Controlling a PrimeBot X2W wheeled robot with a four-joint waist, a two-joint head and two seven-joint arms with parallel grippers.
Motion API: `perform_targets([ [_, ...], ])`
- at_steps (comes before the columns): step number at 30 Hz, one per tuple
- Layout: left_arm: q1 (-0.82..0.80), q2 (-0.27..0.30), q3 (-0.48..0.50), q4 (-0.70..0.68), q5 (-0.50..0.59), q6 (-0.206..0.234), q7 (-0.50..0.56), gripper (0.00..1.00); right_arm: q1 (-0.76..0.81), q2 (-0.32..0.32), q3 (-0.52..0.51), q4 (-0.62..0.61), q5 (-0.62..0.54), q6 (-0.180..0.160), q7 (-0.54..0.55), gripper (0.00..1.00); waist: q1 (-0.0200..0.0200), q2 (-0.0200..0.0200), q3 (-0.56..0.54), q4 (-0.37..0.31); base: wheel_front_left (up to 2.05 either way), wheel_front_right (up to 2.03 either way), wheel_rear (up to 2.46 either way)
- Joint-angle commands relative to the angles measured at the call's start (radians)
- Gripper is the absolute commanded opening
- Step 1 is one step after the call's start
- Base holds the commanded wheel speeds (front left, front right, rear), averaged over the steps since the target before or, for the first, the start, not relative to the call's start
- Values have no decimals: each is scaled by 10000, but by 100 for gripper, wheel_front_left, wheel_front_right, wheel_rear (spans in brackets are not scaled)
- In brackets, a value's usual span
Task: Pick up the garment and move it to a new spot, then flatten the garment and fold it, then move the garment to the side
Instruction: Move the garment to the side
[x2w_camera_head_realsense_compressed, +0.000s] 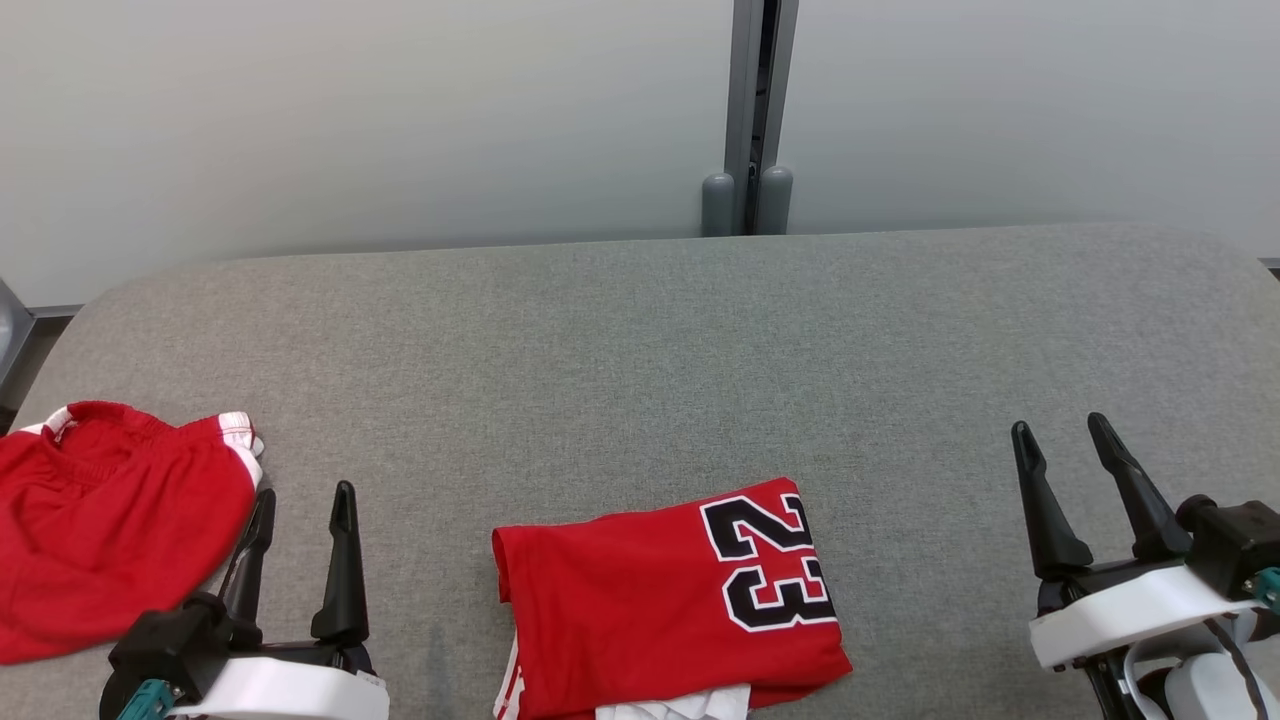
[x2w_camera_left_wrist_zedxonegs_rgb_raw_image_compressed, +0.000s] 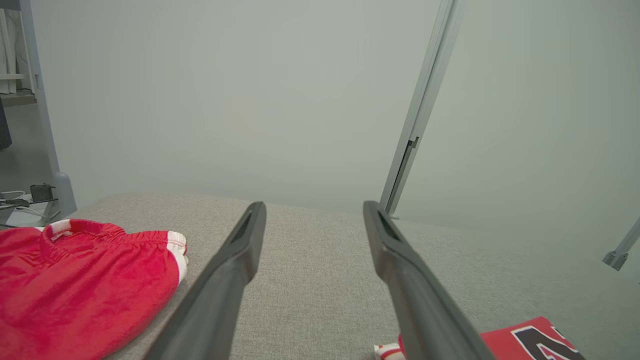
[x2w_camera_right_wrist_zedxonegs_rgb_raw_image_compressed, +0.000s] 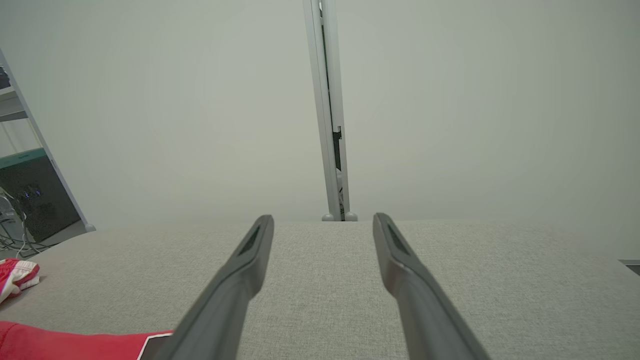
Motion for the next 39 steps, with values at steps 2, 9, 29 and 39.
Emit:
perform_targets([
  [2, 56, 36, 15, 0, 32, 50, 1, 100, 1, -47, 84, 99, -20, 2, -65, 100, 0, -1, 1, 12, 0, 0, 0],
  [9, 54, 34, -34, 42, -2, 53, 1, 100, -170, -131, 590, 162, -29, 2, -65, 100, 0, -1, -21, 90, 0, 0, 0],
  [29, -284, 30, -341, 327, -184, -75, 2, 100, -2138, 500, 2599, 4234, 2770, 3, 4874, 100, 0, -1, 219, 1345, 0, 0, 0],
  [39, -338, 36, -357, 400, -239, -100, 1, 100, -2063, 407, 2630, 4457, 3909, 2, 6084, 58, 0, -1, 255, 1613, 0, 0, 0],
])
